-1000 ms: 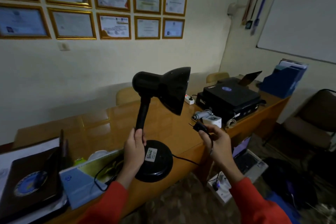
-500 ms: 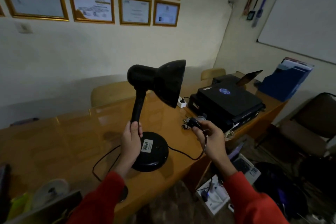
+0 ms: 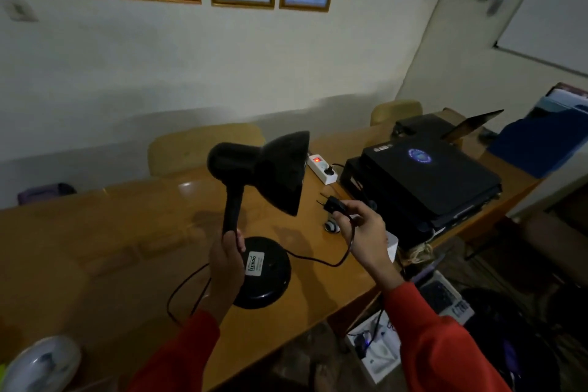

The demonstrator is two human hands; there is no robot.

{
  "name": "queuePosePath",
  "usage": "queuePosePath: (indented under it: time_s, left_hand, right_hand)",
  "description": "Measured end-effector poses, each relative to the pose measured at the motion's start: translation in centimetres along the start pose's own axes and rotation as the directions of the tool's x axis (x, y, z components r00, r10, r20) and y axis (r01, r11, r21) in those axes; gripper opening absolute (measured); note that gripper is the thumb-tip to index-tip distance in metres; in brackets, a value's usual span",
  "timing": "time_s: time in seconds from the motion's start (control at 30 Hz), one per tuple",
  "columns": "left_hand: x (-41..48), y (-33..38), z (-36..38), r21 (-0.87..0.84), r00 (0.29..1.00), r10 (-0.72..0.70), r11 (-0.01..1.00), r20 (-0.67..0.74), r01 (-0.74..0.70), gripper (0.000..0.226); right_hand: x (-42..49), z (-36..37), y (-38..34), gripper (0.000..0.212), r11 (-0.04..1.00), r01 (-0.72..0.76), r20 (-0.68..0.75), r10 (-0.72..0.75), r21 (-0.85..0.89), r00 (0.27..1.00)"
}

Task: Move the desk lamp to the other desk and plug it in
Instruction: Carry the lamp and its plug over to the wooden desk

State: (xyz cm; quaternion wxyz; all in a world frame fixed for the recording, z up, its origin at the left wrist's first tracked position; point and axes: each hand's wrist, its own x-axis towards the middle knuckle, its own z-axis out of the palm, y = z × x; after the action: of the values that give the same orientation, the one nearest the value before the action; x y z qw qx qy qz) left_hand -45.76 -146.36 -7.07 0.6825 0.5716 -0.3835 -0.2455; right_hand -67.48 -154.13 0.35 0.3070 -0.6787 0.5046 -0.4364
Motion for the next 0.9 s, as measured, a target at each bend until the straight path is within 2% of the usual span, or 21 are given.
queuePosePath:
  time_s: [0.2, 0.5, 0.9]
  left_hand:
    - [2.1, -4.4, 3.4, 0.02, 0.986, -0.107, 0.994, -0.127, 0.11, 0.036]
    - [3.7, -9.6, 8.5, 0.031, 0.947, -0.073, 0.996, -0.312, 0.087, 0.04]
    - [1.4, -13.4, 14.4, 0.109, 0.897, -0.18, 0.964, -0.404, 0.242, 0.035]
  right_hand:
    - [5.1, 1.0, 4.9, 0.016, 1.0, -0.019, 0.105, 0.021, -0.017, 0.994]
    - [13.2, 1.0, 10.7, 0.013, 0.999, -0.038, 0.231, 0.038, -0.004, 0.972]
    - [16.3, 1.4, 15.1, 0.017, 0.994, 0.05, 0.42, -0.004, -0.099, 0.908]
